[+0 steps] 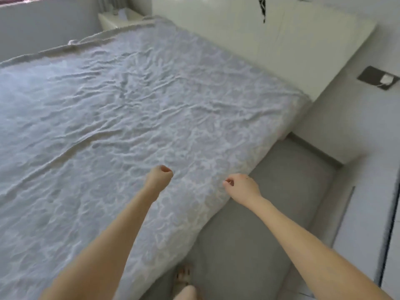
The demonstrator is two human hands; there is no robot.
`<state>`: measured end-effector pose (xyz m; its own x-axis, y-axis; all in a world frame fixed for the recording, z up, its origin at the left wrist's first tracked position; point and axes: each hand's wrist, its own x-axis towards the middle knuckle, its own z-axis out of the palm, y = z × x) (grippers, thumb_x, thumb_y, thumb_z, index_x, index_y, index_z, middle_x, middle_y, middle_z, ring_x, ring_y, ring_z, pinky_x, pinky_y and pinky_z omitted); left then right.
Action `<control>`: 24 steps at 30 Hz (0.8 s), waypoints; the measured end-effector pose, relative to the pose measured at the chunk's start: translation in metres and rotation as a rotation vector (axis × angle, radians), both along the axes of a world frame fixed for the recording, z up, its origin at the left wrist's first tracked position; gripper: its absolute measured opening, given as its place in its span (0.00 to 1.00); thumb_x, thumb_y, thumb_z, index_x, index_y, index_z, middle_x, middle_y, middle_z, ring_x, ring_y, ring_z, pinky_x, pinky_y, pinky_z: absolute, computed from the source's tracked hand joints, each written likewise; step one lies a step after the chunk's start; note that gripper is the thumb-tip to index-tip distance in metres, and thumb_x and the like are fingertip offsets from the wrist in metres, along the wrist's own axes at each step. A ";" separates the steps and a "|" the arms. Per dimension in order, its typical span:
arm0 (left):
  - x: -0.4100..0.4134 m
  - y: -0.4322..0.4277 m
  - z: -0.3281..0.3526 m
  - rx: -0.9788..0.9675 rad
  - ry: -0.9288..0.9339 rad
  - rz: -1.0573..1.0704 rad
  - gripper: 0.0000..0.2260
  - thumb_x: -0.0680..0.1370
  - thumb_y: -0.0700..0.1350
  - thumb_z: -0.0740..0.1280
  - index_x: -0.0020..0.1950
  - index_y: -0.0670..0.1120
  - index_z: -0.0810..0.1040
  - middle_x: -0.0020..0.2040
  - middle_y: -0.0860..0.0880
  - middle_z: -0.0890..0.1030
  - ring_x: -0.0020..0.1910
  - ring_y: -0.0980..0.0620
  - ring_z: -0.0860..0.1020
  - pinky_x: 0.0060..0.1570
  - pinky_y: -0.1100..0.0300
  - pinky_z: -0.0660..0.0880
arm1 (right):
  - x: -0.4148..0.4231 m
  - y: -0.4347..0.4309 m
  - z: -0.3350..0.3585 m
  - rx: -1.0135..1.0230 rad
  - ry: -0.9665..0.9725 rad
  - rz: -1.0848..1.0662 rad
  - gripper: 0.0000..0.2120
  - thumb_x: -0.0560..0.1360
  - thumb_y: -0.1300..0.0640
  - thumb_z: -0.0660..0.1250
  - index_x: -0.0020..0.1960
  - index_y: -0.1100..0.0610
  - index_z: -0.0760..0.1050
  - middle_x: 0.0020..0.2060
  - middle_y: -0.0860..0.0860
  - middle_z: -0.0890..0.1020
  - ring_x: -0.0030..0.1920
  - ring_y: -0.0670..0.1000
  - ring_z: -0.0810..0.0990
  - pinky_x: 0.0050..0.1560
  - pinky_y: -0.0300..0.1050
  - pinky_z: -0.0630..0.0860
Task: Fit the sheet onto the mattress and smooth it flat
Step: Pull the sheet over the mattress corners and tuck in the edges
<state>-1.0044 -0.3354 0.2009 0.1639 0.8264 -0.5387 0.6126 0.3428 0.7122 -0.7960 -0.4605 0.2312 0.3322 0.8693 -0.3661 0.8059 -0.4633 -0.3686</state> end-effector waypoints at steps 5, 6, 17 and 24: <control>0.097 0.043 0.007 -0.029 -0.040 -0.171 0.05 0.77 0.39 0.60 0.50 0.42 0.75 0.41 0.44 0.77 0.38 0.49 0.75 0.37 0.60 0.73 | 0.077 0.000 0.006 0.026 0.037 -0.264 0.15 0.78 0.55 0.59 0.37 0.62 0.73 0.37 0.59 0.80 0.40 0.58 0.78 0.35 0.46 0.69; 0.116 0.052 0.009 -0.030 -0.048 -0.200 0.06 0.77 0.39 0.61 0.51 0.41 0.75 0.41 0.45 0.77 0.38 0.49 0.75 0.36 0.61 0.72 | 0.091 0.000 0.009 0.036 0.046 -0.318 0.15 0.78 0.55 0.59 0.37 0.62 0.73 0.38 0.59 0.81 0.42 0.58 0.79 0.36 0.45 0.70; 0.367 0.131 0.039 0.067 -0.059 -0.544 0.06 0.77 0.38 0.61 0.50 0.41 0.77 0.38 0.47 0.79 0.36 0.51 0.76 0.40 0.59 0.74 | 0.253 0.009 0.017 0.210 0.153 -0.800 0.15 0.78 0.54 0.59 0.43 0.64 0.77 0.39 0.59 0.82 0.35 0.53 0.76 0.36 0.45 0.72; 0.556 0.141 0.030 0.199 -0.062 -0.715 0.05 0.77 0.41 0.60 0.46 0.44 0.76 0.38 0.48 0.78 0.39 0.48 0.74 0.40 0.55 0.71 | 0.391 0.024 -0.005 0.243 0.226 -0.924 0.12 0.79 0.53 0.60 0.43 0.57 0.78 0.39 0.51 0.84 0.41 0.52 0.82 0.44 0.45 0.78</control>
